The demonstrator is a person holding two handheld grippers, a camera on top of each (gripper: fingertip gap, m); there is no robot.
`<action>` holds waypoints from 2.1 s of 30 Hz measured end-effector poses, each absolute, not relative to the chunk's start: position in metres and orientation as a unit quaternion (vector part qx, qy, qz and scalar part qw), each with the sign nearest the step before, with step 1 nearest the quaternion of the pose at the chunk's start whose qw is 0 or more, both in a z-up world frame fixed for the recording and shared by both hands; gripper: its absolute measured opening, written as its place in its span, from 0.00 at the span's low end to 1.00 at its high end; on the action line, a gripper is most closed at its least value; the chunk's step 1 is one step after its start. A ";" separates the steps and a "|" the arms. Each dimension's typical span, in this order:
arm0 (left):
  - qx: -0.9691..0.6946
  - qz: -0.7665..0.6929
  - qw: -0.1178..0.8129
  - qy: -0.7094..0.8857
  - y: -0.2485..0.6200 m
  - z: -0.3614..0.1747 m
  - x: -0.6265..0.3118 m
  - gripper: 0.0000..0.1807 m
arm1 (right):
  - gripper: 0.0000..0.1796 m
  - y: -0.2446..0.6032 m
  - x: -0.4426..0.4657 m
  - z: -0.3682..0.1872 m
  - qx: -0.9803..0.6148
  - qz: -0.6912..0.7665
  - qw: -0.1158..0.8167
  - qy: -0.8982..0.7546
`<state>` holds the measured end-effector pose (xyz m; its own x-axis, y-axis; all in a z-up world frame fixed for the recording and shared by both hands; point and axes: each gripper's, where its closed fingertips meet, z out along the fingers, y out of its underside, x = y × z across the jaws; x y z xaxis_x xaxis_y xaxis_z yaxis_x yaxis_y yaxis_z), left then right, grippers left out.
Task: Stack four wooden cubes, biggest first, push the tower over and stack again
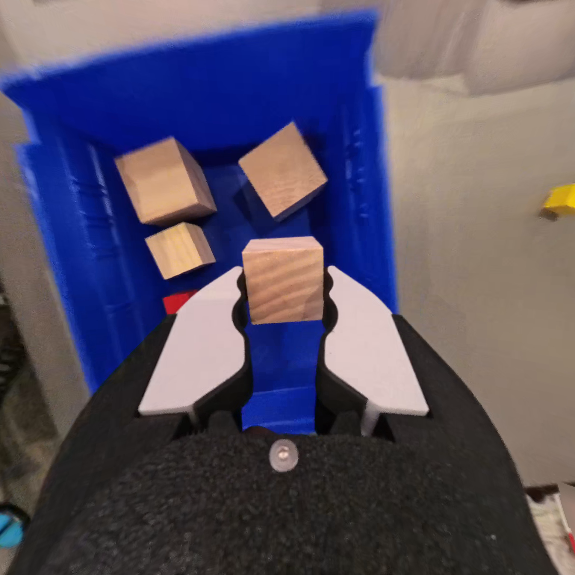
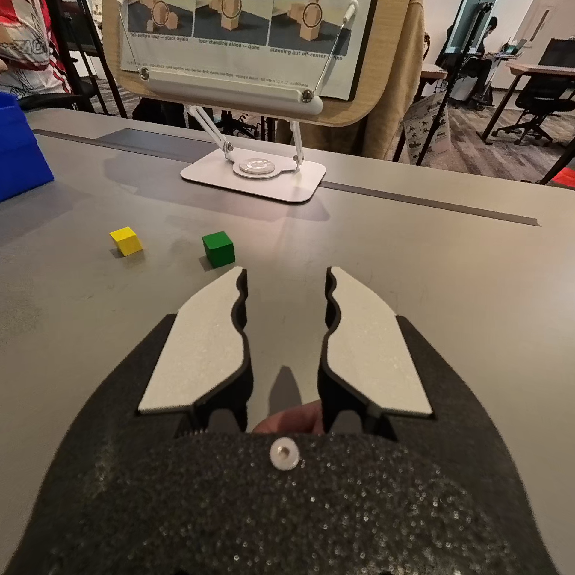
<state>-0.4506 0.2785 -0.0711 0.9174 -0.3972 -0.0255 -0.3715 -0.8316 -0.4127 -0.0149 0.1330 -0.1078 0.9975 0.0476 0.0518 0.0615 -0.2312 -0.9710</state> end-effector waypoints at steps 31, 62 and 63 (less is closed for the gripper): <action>-0.879 -0.048 0.106 0.462 0.163 -0.176 -0.239 0.25 | 0.26 0.131 -0.016 -0.108 -0.784 0.000 0.620 -0.036; -0.975 -0.121 0.174 0.072 0.337 -0.121 -0.433 0.37 | 0.26 0.133 -0.020 -0.111 -0.792 -0.009 0.608 -0.052; -0.976 -0.121 0.168 0.067 0.339 -0.124 -0.431 0.37 | 0.26 0.133 -0.021 -0.112 -0.794 -0.012 0.606 -0.055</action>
<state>-0.4308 0.3388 -0.1239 0.9616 -0.1718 0.2139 -0.0902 -0.9344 -0.3447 -0.0210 0.1331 -0.1122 0.9937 0.0731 0.0851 0.1013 -0.2600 -0.9603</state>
